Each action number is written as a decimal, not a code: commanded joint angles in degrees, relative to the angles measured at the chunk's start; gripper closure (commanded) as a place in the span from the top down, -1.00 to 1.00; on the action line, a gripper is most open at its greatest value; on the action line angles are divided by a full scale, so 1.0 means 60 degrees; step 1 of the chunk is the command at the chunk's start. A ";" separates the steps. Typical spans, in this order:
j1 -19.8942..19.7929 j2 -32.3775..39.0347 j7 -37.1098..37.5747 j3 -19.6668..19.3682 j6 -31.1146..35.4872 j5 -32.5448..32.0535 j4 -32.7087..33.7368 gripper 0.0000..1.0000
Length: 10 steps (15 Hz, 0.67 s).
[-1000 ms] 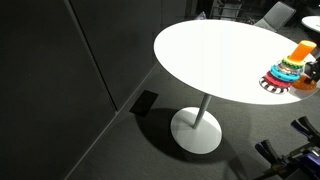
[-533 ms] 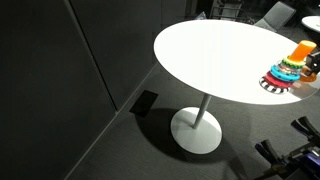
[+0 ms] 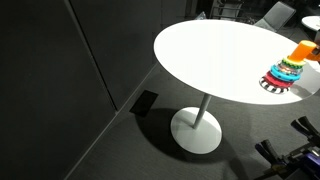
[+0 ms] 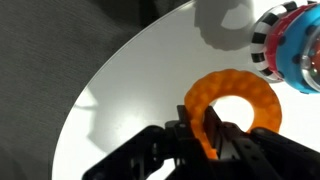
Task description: Put the orange ring on the orange stand
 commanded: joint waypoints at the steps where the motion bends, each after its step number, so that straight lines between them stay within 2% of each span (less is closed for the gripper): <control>1: 0.0069 -0.0724 -0.0045 0.0055 -0.1094 -0.0040 0.0400 -0.85; 5: 0.0210 -0.1316 -0.0115 0.0162 -0.1938 -0.0036 0.0743 -0.85; 10: 0.0471 -0.1818 -0.0122 0.0407 -0.2383 -0.0066 0.0849 -0.85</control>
